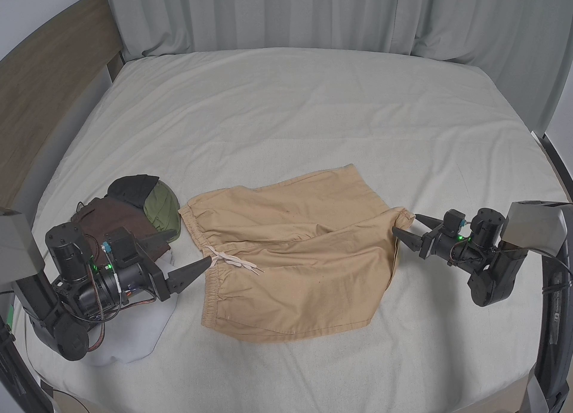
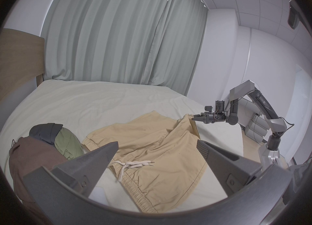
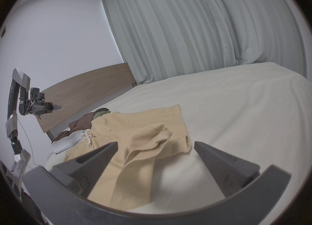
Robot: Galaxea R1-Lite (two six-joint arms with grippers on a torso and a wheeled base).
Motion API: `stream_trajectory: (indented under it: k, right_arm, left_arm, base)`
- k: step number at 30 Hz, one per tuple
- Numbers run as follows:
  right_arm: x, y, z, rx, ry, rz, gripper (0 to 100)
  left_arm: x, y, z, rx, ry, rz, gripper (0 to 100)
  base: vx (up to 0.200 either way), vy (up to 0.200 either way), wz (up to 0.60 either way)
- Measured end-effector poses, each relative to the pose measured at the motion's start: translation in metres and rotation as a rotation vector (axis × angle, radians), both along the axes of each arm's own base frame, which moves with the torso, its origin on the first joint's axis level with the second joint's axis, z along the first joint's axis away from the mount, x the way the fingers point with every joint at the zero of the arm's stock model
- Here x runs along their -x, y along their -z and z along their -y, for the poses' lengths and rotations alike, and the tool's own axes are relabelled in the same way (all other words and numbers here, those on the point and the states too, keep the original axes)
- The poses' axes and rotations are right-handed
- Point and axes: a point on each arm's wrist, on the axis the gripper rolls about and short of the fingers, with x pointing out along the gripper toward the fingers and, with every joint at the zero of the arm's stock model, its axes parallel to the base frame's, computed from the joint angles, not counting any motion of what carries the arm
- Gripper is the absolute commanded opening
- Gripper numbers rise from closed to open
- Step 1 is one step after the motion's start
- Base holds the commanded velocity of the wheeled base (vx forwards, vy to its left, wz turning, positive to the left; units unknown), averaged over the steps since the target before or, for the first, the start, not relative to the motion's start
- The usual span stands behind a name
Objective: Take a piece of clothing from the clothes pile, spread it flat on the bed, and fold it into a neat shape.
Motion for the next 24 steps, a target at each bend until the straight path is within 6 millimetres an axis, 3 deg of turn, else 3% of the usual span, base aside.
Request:
stream_trajectory:
  k: [7,11,21,22,24]
  right_arm:
    - [0.029,0.001,0.001,0.01,-0.008,-0.088,100]
    - [0.046,0.006,-0.009,0.026,-0.037,-0.141,100]
    - [0.049,0.021,-0.023,0.052,-0.009,-0.184,100]
    - [0.048,0.024,-0.024,0.053,-0.008,-0.188,0]
    - [0.046,0.027,-0.024,0.053,-0.004,-0.187,0]
  left_arm:
    - [0.0,0.0,0.0,0.0,0.0,0.0,100]
    - [0.0,0.0,0.0,0.0,0.001,-0.001,100]
    - [0.0,0.0,0.0,-0.001,0.0,-0.002,100]
    - [0.0,0.0,0.0,0.0,-0.001,-0.002,100]
    - [0.0,0.0,0.0,-0.001,-0.001,-0.001,100]
  base:
    - [0.0,0.0,0.0]
    - [0.0,0.0,0.0]
    - [0.0,0.0,0.0]
    - [0.0,0.0,0.0]
    - [0.0,0.0,0.0]
